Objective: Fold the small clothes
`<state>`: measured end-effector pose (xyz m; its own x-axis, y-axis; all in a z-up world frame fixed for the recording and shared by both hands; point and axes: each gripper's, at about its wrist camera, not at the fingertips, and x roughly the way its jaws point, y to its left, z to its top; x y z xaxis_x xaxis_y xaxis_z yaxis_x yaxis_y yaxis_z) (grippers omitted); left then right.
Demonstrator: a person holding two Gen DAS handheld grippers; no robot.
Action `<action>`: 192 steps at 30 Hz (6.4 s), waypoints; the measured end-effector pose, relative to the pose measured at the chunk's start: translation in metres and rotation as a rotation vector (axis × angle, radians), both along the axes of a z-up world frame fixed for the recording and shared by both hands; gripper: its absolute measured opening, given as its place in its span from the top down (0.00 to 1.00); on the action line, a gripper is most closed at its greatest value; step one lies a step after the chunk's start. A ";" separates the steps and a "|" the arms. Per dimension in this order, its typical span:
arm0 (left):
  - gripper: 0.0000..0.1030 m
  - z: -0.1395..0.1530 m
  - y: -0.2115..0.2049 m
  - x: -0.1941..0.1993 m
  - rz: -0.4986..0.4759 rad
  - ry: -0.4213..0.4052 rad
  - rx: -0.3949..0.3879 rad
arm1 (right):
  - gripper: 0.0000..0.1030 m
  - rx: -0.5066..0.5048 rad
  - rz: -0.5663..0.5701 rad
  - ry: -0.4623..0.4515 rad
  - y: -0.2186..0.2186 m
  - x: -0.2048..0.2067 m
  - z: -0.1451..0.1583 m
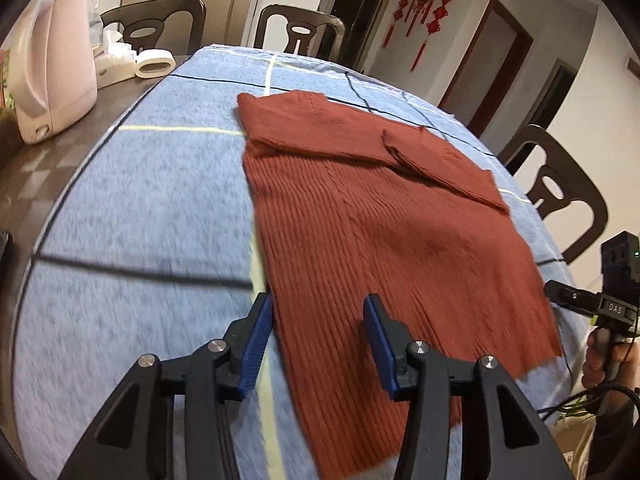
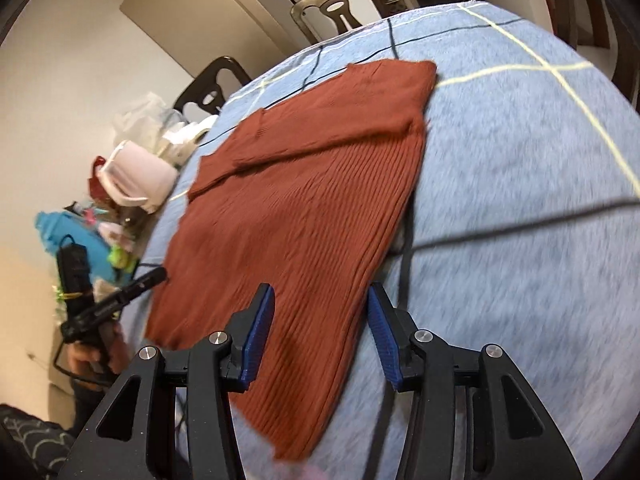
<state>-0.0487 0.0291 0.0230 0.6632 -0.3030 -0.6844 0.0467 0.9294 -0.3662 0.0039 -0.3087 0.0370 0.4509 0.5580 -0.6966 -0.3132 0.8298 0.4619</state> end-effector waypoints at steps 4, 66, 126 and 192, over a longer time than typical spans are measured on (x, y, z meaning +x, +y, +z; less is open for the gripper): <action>0.50 -0.002 -0.001 -0.014 -0.024 -0.009 -0.078 | 0.53 0.073 0.022 0.031 0.000 -0.013 -0.005; 0.93 0.049 0.062 0.171 0.105 0.002 -0.336 | 0.94 0.305 -0.122 0.038 -0.018 0.152 0.059; 0.65 0.056 0.006 0.170 0.019 -0.115 -0.006 | 0.82 -0.221 -0.043 -0.192 0.035 0.146 0.064; 0.50 0.015 0.043 0.126 0.150 0.016 -0.061 | 0.43 -0.083 -0.196 -0.070 -0.017 0.110 0.028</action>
<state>0.0771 0.0725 0.0378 0.6934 -0.2433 -0.6783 -0.0967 0.9013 -0.4222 0.1136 -0.3261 0.0653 0.5938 0.3970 -0.6999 -0.1709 0.9122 0.3725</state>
